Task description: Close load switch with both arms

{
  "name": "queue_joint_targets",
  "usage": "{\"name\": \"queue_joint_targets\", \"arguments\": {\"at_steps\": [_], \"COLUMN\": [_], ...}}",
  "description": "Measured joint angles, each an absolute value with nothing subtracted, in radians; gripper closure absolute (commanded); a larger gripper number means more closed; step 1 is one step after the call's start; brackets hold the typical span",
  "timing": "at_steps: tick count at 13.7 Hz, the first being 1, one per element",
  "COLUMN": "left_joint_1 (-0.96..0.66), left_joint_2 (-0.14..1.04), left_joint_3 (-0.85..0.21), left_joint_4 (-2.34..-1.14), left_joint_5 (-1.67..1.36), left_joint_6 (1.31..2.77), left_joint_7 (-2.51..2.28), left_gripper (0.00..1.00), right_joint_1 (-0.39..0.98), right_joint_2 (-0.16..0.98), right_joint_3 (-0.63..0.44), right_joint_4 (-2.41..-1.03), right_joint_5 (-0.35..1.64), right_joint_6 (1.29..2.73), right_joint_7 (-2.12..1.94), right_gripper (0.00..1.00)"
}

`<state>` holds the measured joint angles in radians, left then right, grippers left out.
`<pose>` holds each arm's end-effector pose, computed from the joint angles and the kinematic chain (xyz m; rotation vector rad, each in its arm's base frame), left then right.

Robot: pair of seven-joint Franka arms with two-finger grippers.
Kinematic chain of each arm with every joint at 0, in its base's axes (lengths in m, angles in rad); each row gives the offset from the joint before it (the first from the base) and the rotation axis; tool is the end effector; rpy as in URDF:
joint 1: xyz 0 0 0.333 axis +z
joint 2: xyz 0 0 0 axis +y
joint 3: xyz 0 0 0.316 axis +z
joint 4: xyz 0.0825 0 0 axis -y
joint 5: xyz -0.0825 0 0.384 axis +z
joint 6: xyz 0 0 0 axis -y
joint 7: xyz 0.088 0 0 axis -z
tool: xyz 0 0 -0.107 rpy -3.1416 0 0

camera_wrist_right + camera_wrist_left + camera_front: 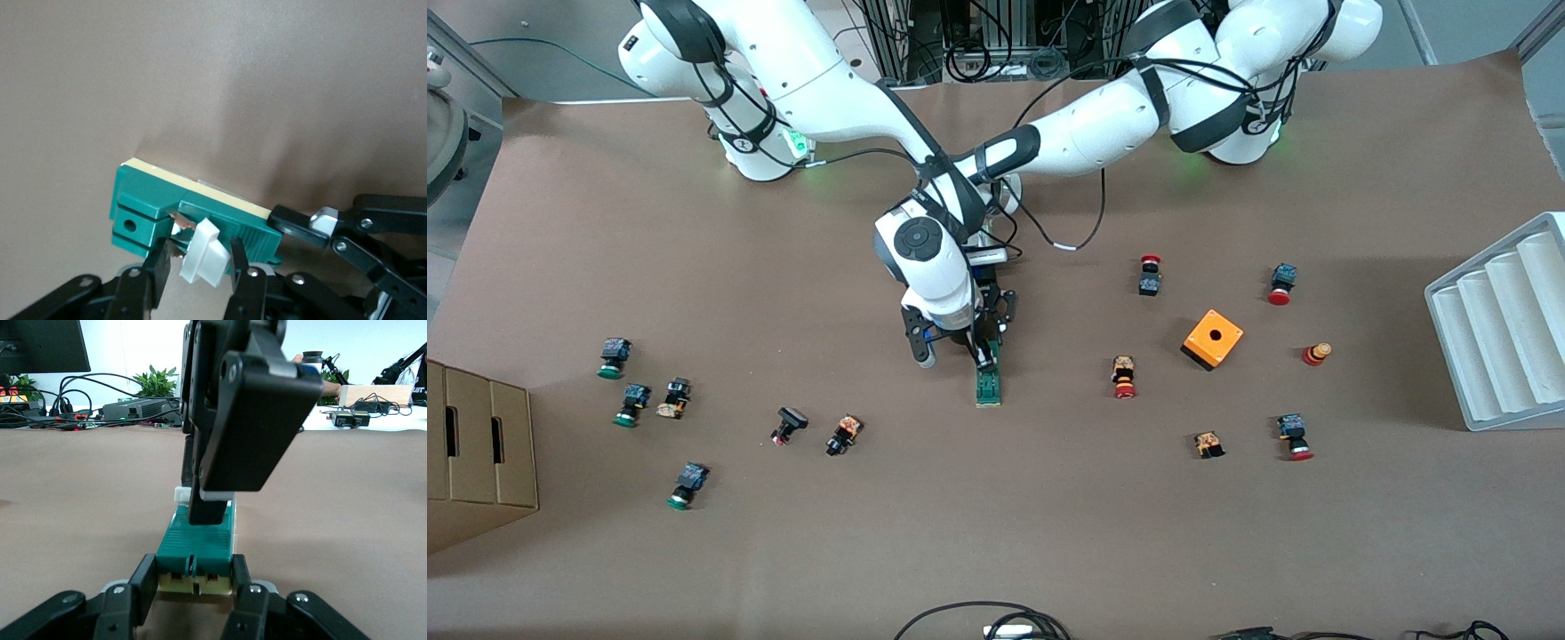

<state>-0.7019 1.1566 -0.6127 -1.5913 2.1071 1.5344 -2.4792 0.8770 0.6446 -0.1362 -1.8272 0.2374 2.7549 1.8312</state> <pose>0.3116 -0.5787 0.0479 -2.3975 -0.1563 -1.9033 0.4977 0.4533 0.2115 -2.3022 1.6755 -0.0581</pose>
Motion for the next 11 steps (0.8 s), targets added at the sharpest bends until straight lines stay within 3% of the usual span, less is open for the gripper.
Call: {"name": "queue_joint_targets", "arguments": {"at_steps": [7, 9, 11], "left_joint_1": [-0.702, -0.702, -0.702], "left_joint_2": [1.157, 1.157, 1.157], "left_joint_3": [-0.613, -0.613, -0.613], "left_joint_4": [-1.591, -1.591, -1.591], "left_joint_5": [2.107, 2.107, 2.107], "left_joint_6": [1.534, 1.534, 1.534], "left_joint_7": [-2.479, -2.479, -2.479], "left_gripper": [0.49, 0.49, 0.49], "right_joint_1": [0.876, 0.87, 0.868], "right_joint_2": [0.631, 0.635, 0.642], "right_joint_3": [-0.158, -0.162, -0.163], "right_joint_4": [-1.787, -1.771, -1.76], "right_joint_5": [0.242, 0.242, 0.242], "right_joint_6": [2.728, 2.73, 2.734], "right_joint_7": [1.832, 1.832, 1.832], "right_gripper": [0.59, 0.62, 0.71]}}
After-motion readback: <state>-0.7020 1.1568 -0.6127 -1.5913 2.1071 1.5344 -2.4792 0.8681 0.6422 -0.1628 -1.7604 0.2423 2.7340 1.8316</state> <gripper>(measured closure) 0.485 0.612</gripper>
